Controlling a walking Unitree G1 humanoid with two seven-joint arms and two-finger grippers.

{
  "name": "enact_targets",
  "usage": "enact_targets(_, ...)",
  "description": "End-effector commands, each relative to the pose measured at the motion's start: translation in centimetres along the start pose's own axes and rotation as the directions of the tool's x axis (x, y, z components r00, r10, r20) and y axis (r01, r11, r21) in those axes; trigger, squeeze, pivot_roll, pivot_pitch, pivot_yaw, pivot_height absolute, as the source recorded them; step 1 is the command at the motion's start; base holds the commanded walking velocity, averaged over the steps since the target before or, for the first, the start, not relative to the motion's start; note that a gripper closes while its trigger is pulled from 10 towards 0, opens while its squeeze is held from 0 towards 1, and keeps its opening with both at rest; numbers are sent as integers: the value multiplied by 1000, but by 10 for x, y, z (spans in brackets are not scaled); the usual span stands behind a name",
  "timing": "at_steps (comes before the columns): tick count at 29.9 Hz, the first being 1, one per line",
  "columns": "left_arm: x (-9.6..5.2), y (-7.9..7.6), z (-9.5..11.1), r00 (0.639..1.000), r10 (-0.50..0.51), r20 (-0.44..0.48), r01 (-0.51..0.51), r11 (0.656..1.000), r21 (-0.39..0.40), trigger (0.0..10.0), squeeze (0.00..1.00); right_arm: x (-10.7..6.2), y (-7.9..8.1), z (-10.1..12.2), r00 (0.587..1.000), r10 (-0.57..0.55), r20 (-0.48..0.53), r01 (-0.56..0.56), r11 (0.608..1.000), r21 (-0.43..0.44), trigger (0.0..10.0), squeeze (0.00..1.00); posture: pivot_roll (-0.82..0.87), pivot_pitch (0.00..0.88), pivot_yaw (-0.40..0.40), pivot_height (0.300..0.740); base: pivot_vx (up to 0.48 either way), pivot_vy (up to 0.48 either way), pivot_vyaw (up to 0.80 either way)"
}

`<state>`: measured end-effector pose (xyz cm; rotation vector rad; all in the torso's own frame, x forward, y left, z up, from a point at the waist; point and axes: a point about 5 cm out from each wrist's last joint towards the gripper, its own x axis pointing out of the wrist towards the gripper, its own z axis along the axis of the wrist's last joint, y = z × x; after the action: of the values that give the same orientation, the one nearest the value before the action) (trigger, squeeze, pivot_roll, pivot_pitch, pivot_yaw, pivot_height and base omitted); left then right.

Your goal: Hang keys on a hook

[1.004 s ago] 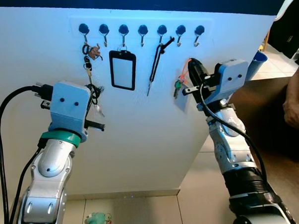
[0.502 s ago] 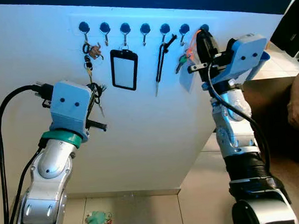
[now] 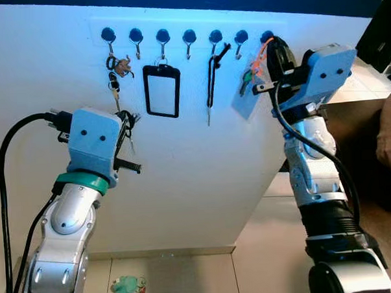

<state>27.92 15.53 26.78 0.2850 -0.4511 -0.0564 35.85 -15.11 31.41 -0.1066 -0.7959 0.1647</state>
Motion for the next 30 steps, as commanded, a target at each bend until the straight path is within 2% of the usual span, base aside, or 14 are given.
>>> enact_targets(1,-1,-1,0,1000,-9,4,9,1000,0,10000,0,-4,-2,-3,1000,-5,-19,5,1000,-8,10000,0,181,119,26,740,0,0,0)
enact_targets(4,0,-1,1,1000,-14,6,14,1000,0,10000,0,-6,-9,0,999,-38,-10,37,998,-57,10000,0,173,122,31,740,0,0,0)
enact_targets(11,1,-3,1,1000,-18,6,18,1000,-3,10000,0,-2,-12,2,999,-39,2,39,998,-58,10000,0,171,122,31,740,0,0,0)
enact_targets(15,0,-3,1,1000,-15,7,15,1000,-3,10000,0,7,-7,4,1000,-18,12,18,999,-32,10000,0,181,124,25,740,0,0,0)
enact_targets(22,-1,-2,1,1000,-10,4,10,1000,-2,10000,0,12,1,0,1000,22,-3,-23,1000,-18,10000,0,184,126,25,740,0,0,0)
enact_targets(30,-1,-3,1,1000,-9,2,9,1000,-5,10000,0,12,16,-8,992,117,-50,-120,990,-72,10000,0,184,134,25,740,0,0,0)
